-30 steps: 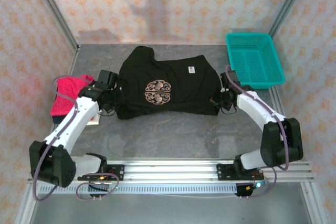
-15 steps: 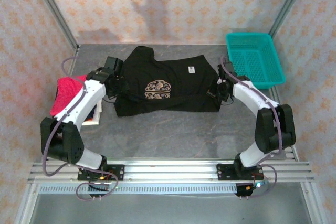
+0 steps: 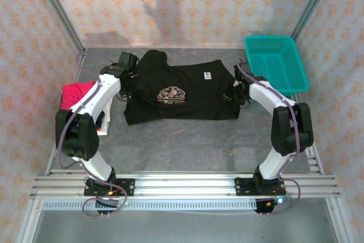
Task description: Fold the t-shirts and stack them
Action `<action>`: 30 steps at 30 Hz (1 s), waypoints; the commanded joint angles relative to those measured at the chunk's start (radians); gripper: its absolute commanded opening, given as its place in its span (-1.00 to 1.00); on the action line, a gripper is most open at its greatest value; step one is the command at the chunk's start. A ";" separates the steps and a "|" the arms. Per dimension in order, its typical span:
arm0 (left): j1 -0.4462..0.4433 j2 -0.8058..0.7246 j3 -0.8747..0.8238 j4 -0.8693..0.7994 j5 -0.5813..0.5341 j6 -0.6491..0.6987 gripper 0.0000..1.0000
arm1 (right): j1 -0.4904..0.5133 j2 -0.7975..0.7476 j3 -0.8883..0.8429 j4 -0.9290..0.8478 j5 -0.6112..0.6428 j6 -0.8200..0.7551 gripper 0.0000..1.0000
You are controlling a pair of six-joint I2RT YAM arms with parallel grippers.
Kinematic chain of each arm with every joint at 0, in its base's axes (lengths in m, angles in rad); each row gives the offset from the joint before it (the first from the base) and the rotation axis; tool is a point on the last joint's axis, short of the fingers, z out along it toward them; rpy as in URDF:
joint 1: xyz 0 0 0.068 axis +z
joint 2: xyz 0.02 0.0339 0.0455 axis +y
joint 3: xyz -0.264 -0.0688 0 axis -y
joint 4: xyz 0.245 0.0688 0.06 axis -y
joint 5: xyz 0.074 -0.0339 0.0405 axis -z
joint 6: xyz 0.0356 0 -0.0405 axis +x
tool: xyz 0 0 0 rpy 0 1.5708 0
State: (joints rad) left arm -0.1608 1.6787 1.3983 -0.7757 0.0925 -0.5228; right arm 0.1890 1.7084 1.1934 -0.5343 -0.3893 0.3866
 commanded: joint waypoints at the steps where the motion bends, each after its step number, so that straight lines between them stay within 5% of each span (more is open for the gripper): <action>1: 0.011 0.031 0.068 -0.011 -0.020 0.039 -1.00 | -0.009 0.027 0.051 -0.009 0.025 -0.022 -1.00; 30: 0.041 0.245 0.243 -0.035 -0.005 0.079 -1.00 | -0.026 0.211 0.240 -0.016 0.017 -0.040 -1.00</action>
State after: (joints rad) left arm -0.1280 1.9003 1.6154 -0.7815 0.0963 -0.4686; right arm 0.1730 1.8957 1.3987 -0.5301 -0.3889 0.3679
